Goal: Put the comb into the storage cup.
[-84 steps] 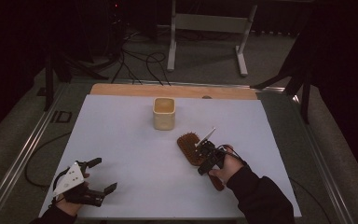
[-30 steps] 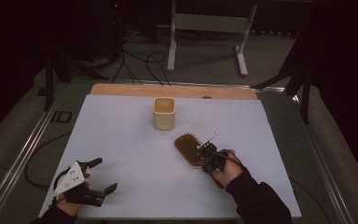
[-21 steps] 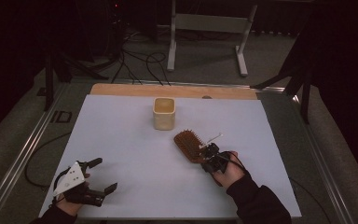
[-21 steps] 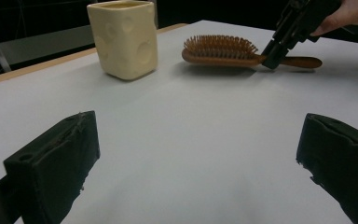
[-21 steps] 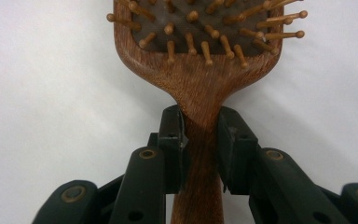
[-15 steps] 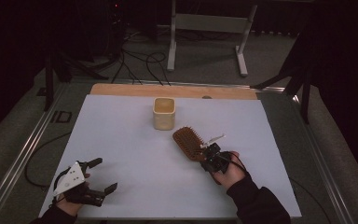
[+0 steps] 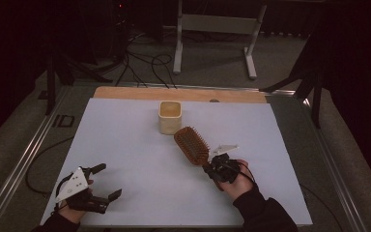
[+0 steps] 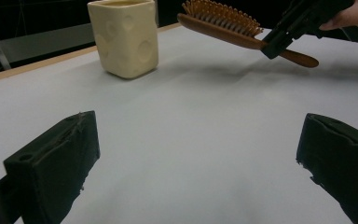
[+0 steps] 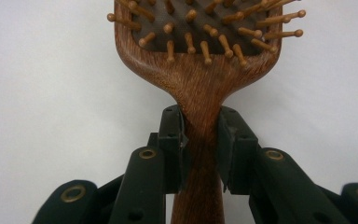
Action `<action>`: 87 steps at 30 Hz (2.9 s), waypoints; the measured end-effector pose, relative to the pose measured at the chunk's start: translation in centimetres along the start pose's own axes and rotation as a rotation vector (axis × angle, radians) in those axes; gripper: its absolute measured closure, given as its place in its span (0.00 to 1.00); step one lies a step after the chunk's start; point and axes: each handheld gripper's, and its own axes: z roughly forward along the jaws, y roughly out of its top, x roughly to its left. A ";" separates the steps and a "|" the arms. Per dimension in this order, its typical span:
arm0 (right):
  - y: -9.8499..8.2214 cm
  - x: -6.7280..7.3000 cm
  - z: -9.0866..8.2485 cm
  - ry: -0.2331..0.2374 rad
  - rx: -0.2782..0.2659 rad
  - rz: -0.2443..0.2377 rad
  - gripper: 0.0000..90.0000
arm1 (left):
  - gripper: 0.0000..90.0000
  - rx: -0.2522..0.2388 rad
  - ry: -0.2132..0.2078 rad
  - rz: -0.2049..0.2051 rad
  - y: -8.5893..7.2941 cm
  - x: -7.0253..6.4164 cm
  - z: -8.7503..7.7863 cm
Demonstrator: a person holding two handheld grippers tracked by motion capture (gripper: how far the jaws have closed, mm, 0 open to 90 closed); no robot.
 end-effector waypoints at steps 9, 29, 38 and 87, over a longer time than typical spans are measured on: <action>-0.3 0.4 -0.3 0.046 -0.121 -0.025 0.81 | 0.00 0.002 -0.001 -0.011 0.0 0.1 0.1; -0.7 0.8 -1.5 0.054 -0.254 -0.043 0.81 | 0.00 0.033 -0.010 -0.055 0.6 -0.2 0.7; -0.4 0.9 -2.8 0.039 -0.323 -0.041 0.81 | 0.00 0.057 0.008 -0.140 4.2 -0.1 1.6; -0.1 2.0 -4.8 0.021 -0.434 -0.069 0.81 | 0.00 0.023 -0.146 -0.328 18.6 -3.4 15.2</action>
